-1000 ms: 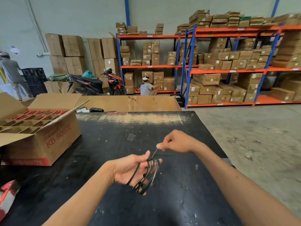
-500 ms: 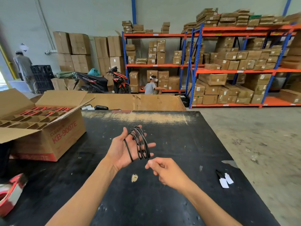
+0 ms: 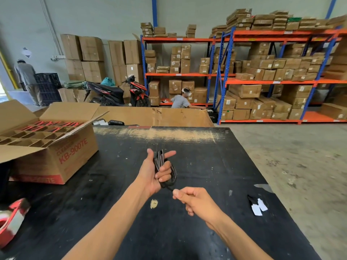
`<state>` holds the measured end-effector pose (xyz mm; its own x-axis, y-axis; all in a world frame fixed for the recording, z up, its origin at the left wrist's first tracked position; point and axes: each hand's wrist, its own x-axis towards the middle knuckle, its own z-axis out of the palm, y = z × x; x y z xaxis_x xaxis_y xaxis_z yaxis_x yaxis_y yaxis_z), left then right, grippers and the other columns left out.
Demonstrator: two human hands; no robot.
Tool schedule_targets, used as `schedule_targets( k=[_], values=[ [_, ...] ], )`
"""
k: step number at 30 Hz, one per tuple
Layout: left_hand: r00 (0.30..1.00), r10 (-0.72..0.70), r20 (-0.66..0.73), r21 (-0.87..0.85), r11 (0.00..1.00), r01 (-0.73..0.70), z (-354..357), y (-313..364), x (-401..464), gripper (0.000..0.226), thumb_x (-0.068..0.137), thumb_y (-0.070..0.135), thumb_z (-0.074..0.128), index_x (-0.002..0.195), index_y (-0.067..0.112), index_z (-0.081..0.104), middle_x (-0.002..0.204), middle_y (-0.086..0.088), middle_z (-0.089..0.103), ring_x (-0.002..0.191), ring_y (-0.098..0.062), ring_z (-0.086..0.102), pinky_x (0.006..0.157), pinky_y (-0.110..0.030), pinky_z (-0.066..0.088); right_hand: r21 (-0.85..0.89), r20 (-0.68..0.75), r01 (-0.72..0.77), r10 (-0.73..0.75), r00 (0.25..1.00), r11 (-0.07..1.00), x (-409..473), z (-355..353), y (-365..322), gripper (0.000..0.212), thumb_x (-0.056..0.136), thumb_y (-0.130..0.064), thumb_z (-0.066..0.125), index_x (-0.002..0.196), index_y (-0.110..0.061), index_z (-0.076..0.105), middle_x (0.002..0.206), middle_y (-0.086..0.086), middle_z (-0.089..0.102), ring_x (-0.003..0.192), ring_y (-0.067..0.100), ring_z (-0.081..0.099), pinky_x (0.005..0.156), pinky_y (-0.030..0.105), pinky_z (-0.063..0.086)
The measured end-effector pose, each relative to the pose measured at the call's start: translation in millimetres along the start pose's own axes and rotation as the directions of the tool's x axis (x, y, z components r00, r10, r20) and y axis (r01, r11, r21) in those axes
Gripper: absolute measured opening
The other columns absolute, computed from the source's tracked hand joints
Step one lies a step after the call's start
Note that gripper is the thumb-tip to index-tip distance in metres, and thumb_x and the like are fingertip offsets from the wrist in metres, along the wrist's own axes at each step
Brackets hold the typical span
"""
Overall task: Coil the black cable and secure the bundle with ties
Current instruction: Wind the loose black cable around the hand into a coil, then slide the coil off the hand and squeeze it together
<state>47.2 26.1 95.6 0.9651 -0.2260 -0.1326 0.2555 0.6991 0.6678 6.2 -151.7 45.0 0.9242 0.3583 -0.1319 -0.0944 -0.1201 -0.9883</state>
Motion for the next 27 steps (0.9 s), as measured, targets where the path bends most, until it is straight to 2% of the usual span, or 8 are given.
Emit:
schedule_targets(
  k=[3, 6, 9, 13, 18, 22, 25, 27],
  values=[
    [1.0, -0.01, -0.006, 0.006, 1.0, 0.01, -5.6, -1.1, 0.7, 0.071, 0.089, 0.073, 0.028, 0.06, 0.012, 0.051, 0.032, 0.003, 0.029, 0.021, -0.007, 0.021, 0.03, -0.017, 0.009, 0.044, -0.029, -0.009, 0.01, 1.0, 0.999, 0.4, -1.7, -1.7, 0.031, 0.087, -0.04, 0.077, 0.088, -0.009, 0.08, 0.063, -0.008, 0.055, 0.046, 0.01, 0.04, 0.048, 0.023, 0.035],
    [0.999, -0.034, 0.014, 0.028, 0.999, 0.033, -6.0, -2.5, -4.2, 0.074, 0.086, 0.077, 0.033, 0.041, 0.018, 0.032, 0.029, 0.004, 0.024, 0.023, -0.009, 0.013, 0.036, -0.017, 0.003, 0.269, -0.059, -0.062, 0.08, 0.995, 0.961, 4.3, -3.5, -3.7, 0.03, 0.086, -0.039, 0.079, 0.085, -0.009, 0.074, 0.066, -0.004, 0.053, 0.047, 0.009, 0.041, 0.047, 0.022, 0.036],
    [0.997, -0.057, 0.046, 0.051, 0.997, 0.055, 1.3, -7.3, -14.1, 0.076, 0.083, 0.08, 0.036, 0.039, 0.019, 0.022, 0.03, 0.003, 0.016, 0.031, -0.011, 0.004, 0.038, -0.016, 0.003, 0.414, -0.043, -0.098, 0.127, 0.991, 0.905, 4.8, 1.0, -7.3, 0.027, 0.086, -0.038, 0.078, 0.086, -0.013, 0.068, 0.078, 0.001, 0.061, 0.051, 0.009, 0.049, 0.046, 0.021, 0.039],
    [0.997, -0.051, 0.064, 0.084, 0.995, 0.045, 6.6, -12.6, -23.5, 0.075, 0.08, 0.081, 0.038, 0.044, 0.02, 0.015, 0.037, 0.002, 0.008, 0.033, -0.013, 0.003, 0.04, -0.019, 0.003, 0.484, -0.007, -0.102, 0.12, 0.993, 0.869, 1.8, 8.5, -11.1, 0.032, 0.091, -0.042, 0.071, 0.102, -0.013, 0.068, 0.091, 0.007, 0.065, 0.059, 0.01, 0.056, 0.047, 0.02, 0.04],
    [0.998, -0.03, 0.057, 0.076, 0.997, 0.025, 0.3, -15.5, -21.6, 0.078, 0.082, 0.079, 0.039, 0.038, 0.018, 0.019, 0.027, 0.002, 0.02, 0.032, -0.015, 0.004, 0.038, -0.019, 0.006, 0.556, -0.04, -0.078, 0.12, 0.992, 0.827, 0.9, 13.4, -16.3, 0.033, 0.093, -0.041, 0.069, 0.102, -0.011, 0.062, 0.071, -0.002, 0.061, 0.053, 0.007, 0.045, 0.04, 0.017, 0.032],
    [1.0, 0.001, 0.004, 0.09, 0.996, -0.001, -5.8, -23.0, -17.1, 0.076, 0.085, 0.076, 0.039, 0.04, 0.017, 0.019, 0.029, 0.001, 0.019, 0.029, -0.015, 0.008, 0.035, -0.018, 0.01, 0.643, -0.115, -0.048, 0.159, 0.981, 0.764, -1.0, 21.7, -18.5, 0.023, 0.093, -0.032, 0.071, 0.097, -0.011, 0.063, 0.065, -0.005, 0.054, 0.053, 0.005, 0.047, 0.044, 0.016, 0.042],
    [0.992, 0.073, -0.104, 0.101, 0.993, -0.063, -8.5, -34.9, -12.8, 0.072, 0.091, 0.067, 0.036, 0.04, 0.017, 0.021, 0.031, 0.002, 0.017, 0.026, -0.012, 0.012, 0.035, -0.019, 0.01, 0.575, -0.31, 0.058, 0.152, 0.938, 0.816, -0.3, 31.4, -14.5, 0.019, 0.098, -0.026, 0.066, 0.098, -0.008, 0.073, 0.065, -0.003, 0.053, 0.055, 0.007, 0.047, 0.054, 0.021, 0.048],
    [0.978, 0.121, -0.167, 0.091, 0.99, -0.107, -10.8, -42.6, -10.5, 0.067, 0.093, 0.058, 0.035, 0.041, 0.018, 0.022, 0.033, 0.002, 0.016, 0.027, -0.012, 0.011, 0.038, -0.02, 0.006, 0.37, -0.401, 0.107, 0.055, 0.914, 0.923, -1.1, 37.5, -10.6, 0.032, 0.103, -0.031, 0.056, 0.082, -0.011, 0.069, 0.064, 0.0, 0.049, 0.057, 0.011, 0.044, 0.058, 0.027, 0.045]
  ],
)
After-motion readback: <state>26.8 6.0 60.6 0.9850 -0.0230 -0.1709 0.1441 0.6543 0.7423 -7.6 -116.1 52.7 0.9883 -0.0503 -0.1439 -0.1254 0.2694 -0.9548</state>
